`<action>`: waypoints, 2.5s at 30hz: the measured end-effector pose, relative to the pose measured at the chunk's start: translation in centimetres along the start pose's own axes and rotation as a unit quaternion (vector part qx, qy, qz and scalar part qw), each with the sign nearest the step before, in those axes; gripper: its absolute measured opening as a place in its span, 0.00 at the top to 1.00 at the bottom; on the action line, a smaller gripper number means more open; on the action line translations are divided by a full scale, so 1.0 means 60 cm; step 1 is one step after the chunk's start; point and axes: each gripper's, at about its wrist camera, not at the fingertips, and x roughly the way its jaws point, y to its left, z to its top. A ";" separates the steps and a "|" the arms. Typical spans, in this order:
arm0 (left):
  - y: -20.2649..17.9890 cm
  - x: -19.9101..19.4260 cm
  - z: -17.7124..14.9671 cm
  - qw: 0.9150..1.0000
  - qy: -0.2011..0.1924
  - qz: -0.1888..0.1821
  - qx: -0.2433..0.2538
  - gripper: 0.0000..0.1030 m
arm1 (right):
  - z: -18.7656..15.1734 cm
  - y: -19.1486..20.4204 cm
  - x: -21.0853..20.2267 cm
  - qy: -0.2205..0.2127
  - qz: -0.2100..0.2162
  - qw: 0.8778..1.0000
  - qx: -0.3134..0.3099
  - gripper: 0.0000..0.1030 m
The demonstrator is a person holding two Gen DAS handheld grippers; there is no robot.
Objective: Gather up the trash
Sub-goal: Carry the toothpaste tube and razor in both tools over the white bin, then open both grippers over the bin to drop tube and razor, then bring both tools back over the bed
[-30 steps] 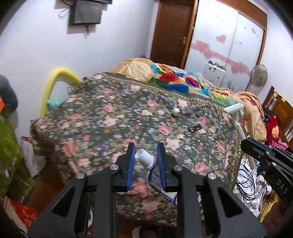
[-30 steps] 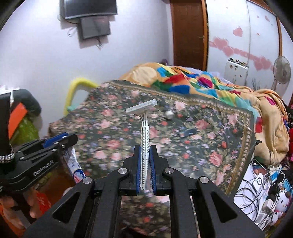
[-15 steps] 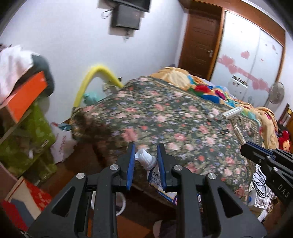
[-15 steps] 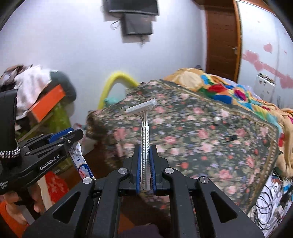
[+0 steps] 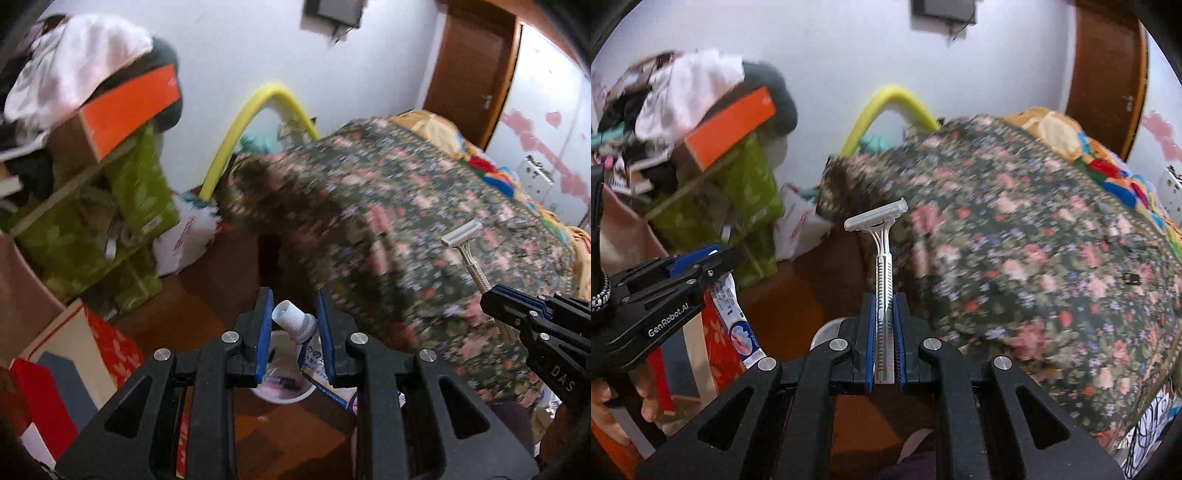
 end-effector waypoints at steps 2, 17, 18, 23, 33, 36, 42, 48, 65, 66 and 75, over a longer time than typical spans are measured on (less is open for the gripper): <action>0.018 0.023 -0.012 1.000 0.017 0.002 -0.008 0.78 | 0.000 0.013 0.026 0.021 0.009 1.000 -0.005 0.92; 0.043 0.172 -0.034 0.993 0.112 -0.027 -0.030 0.68 | 0.027 0.069 0.154 0.086 0.030 0.995 -0.027 0.92; 0.042 0.180 -0.035 0.993 0.116 -0.024 -0.028 0.68 | 0.027 0.069 0.159 0.090 0.032 0.995 -0.026 0.92; 0.047 0.189 -0.042 0.993 0.118 0.003 -0.020 0.68 | 0.027 0.071 0.181 0.106 0.046 0.993 -0.023 0.91; 0.075 0.141 -0.047 0.994 0.104 0.012 -0.025 0.68 | 0.020 0.084 0.221 0.141 0.080 0.987 -0.021 0.66; 0.070 0.116 -0.044 0.996 0.090 0.006 -0.024 0.68 | 0.019 0.080 0.213 0.137 0.074 0.988 -0.023 0.66; 0.039 0.056 -0.029 0.999 0.045 -0.009 -0.016 0.68 | 0.018 0.064 0.151 0.104 0.065 0.992 -0.036 0.66; -0.003 -0.019 -0.009 0.999 0.006 -0.026 -0.018 0.68 | 0.021 0.033 0.054 0.052 0.068 0.996 -0.033 0.66; -0.245 -0.163 0.036 0.989 -0.084 -0.069 0.099 0.67 | -0.006 -0.145 -0.199 -0.111 -0.041 0.993 0.024 0.66; -0.261 -0.164 0.037 0.988 -0.085 -0.072 0.105 0.67 | -0.007 -0.159 -0.205 -0.110 -0.047 0.992 0.028 0.66; -0.452 -0.154 0.059 0.974 -0.096 -0.135 0.156 0.67 | -0.035 -0.312 -0.283 -0.126 -0.135 0.981 0.065 0.66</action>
